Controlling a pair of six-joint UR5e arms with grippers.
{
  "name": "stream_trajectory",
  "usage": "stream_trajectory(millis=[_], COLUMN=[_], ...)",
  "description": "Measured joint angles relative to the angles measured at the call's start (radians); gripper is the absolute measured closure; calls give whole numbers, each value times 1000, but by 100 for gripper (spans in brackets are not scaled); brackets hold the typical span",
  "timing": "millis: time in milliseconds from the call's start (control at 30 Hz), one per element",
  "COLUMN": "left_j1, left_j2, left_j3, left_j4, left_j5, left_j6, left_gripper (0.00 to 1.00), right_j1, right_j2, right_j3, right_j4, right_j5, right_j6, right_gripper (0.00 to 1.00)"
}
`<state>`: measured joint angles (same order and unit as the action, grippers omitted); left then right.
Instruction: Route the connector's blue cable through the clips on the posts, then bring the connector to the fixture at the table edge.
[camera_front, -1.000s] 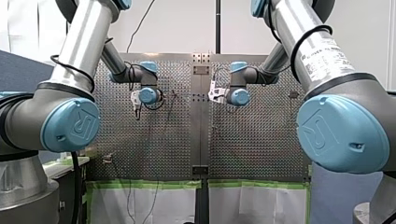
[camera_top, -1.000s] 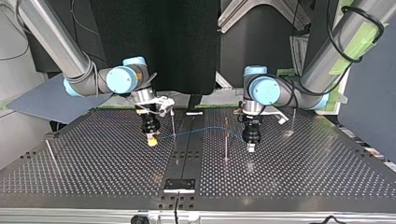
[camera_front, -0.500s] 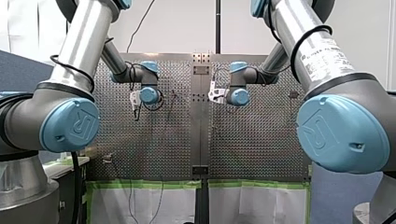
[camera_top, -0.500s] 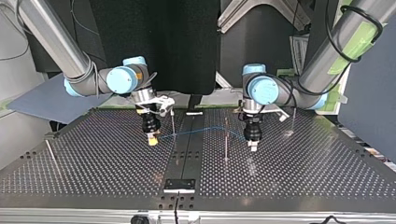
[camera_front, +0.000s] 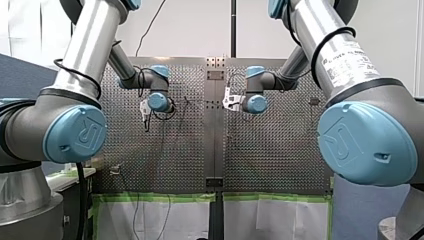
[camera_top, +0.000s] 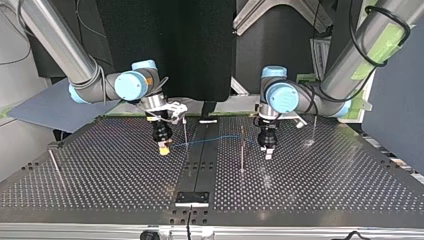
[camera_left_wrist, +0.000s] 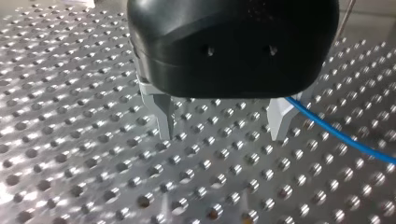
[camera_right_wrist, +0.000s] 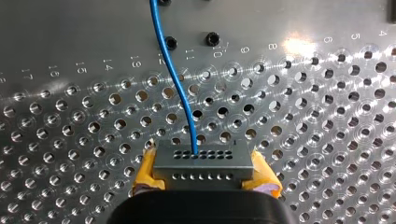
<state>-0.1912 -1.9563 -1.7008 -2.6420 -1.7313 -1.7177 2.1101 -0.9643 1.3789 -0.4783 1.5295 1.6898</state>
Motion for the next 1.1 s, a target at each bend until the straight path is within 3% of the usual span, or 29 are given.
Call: stream_trajectory(millis=[200, 533, 867, 1100], left_j1=[-7, -10, -18, -27], left_j2=[11, 51, 129, 152], left_j3=[-29, -92, -160, -198], left_j4=[-39, -30, 2, -1], left_j5=[-1, -2, 71, 125], left_j6=[-14, -49, -113, -126], left_gripper=[0, 0, 0, 0], right_j1=[-1, -1, 1, 3], right_j2=[0, 0, 0, 0], right_j3=[0, 0, 0, 0], right_j4=[0, 4, 8, 12], right_j5=[0, 0, 0, 0], right_j6=[0, -1, -4, -5], right_gripper=[100, 100, 100, 100])
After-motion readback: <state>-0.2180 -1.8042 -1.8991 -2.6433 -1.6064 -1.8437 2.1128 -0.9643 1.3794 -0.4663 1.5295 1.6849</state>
